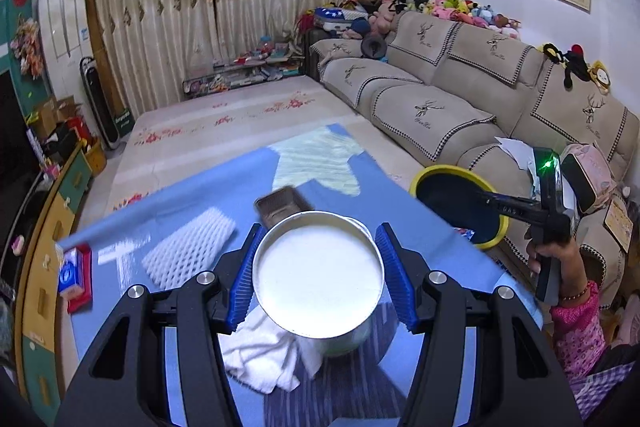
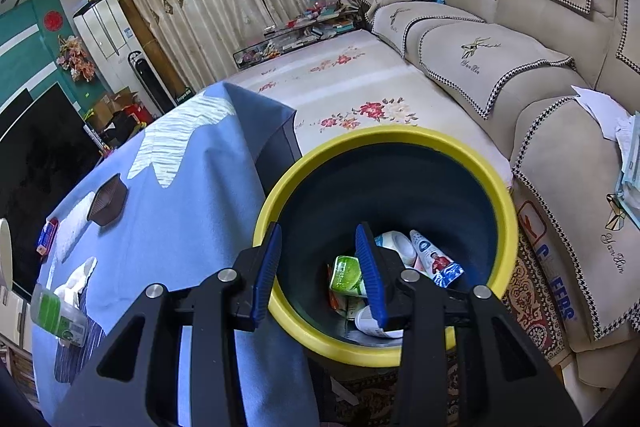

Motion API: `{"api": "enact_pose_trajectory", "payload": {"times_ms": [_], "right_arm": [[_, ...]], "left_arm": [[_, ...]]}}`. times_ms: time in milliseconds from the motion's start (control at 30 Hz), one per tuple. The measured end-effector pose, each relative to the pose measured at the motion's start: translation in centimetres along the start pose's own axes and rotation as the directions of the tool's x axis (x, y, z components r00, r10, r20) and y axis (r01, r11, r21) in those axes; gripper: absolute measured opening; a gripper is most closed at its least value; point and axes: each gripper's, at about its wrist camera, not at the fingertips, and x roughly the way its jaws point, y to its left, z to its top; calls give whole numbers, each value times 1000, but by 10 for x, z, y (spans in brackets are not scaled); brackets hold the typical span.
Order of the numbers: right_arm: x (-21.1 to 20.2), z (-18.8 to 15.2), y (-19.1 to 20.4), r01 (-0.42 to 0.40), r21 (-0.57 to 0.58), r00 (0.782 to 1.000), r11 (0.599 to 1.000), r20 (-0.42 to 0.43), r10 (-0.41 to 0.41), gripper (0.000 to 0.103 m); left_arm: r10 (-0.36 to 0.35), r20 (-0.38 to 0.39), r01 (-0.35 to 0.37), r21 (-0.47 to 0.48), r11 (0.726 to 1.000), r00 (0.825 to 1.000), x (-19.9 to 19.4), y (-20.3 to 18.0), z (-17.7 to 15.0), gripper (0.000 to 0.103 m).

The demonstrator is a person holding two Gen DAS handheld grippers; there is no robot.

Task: Collect trash
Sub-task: 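Carry the paper cup over the yellow bin and open the left gripper, then grasp the green glass cup on the table with the right gripper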

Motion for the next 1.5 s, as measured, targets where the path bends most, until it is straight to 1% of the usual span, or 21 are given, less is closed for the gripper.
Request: {"api": "enact_pose_trajectory", "payload": {"times_ms": [167,267,333,433,633,767,867,967,1167,1200,1233,1267,1367,1400,1500], "right_arm": [[-18,2,-12,15,6,999,1000,35,-15,37],[-28,2,-24,44,11,997,999,56,-45,37],[-35,2,-34,68,21,995,997,74,-70,37],[-44,0,-52,103,50,990,993,95,-107,37],[-50,-8,-86,131,97,986,987,92,-140,39],[-51,-11,-104,144,117,984,983,85,-154,39],[-53,-13,-116,160,128,981,979,85,-171,39],[-54,-16,-129,175,147,978,974,84,-189,40],[-51,-18,-140,190,161,977,969,71,-203,40],[-51,-19,-142,189,161,977,969,70,-203,41],[-50,-19,-141,189,162,977,969,69,-202,41],[-51,-20,-141,188,161,977,969,69,-201,43],[-52,-20,-135,189,153,977,970,71,-201,43],[-53,-20,-132,190,148,977,971,71,-202,43],[-54,-20,-127,190,139,977,972,73,-202,43]], "left_arm": [[-56,3,56,44,997,998,15,-41,22,56],[-102,-10,102,55,993,995,30,-64,32,56],[-142,-27,143,64,988,990,48,-87,41,56],[-164,-45,167,81,983,985,76,-120,51,56],[-218,-74,223,70,972,973,134,-184,70,57],[-213,-113,223,87,971,971,181,-224,79,57],[-207,-149,221,89,971,967,210,-245,83,57],[-181,-188,201,93,975,965,244,-265,85,57],[-137,-241,161,83,983,961,293,-280,81,57],[-126,-246,151,84,985,961,297,-276,79,59],[-113,-251,137,81,987,961,302,-277,78,63],[-103,-253,125,72,990,962,304,-274,77,73],[-97,-243,113,54,992,965,298,-266,74,77],[-100,-230,115,52,992,968,288,-263,74,79],[-122,-173,131,42,990,977,248,-249,78,80]]}}
